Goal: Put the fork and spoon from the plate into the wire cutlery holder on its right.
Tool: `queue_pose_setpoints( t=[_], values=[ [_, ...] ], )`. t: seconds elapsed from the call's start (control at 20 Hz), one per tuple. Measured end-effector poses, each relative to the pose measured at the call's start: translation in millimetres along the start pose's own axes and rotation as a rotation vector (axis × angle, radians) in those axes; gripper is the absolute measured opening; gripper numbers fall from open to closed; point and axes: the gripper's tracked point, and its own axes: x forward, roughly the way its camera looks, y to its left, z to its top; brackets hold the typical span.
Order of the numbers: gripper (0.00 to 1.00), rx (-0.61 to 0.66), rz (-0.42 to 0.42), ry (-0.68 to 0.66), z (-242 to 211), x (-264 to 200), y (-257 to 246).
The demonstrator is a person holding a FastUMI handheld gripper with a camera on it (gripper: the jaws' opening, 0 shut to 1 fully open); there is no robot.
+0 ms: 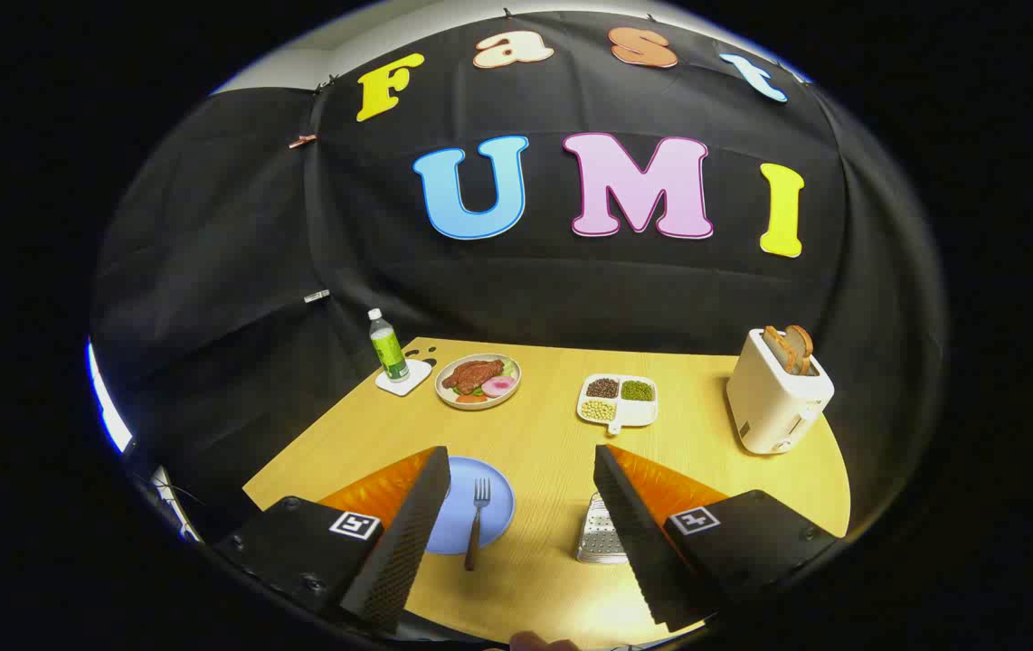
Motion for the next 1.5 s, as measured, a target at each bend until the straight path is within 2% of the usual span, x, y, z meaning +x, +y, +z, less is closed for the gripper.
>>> queue_pose_setpoints(
  t=[0.25, 0.6, 0.8, 1.1, 1.3, 1.5],
  values=[
    [0.99, -0.006, -0.015, -0.027, 8.3, -6.6, -7.7],
    [0.99, -0.029, -0.081, -0.222, 63.4, -33.8, -31.3],
    [0.99, -0.045, -0.104, -0.258, 68.3, -40.5, -38.1],
    [0.99, -0.07, -0.079, -0.186, 52.2, -27.7, -27.0],
    [0.99, -0.117, -0.032, -0.076, 27.0, -6.4, -3.6],
    [0.99, -0.172, 0.05, 0.079, -12.1, 23.1, 25.1]
  ],
)
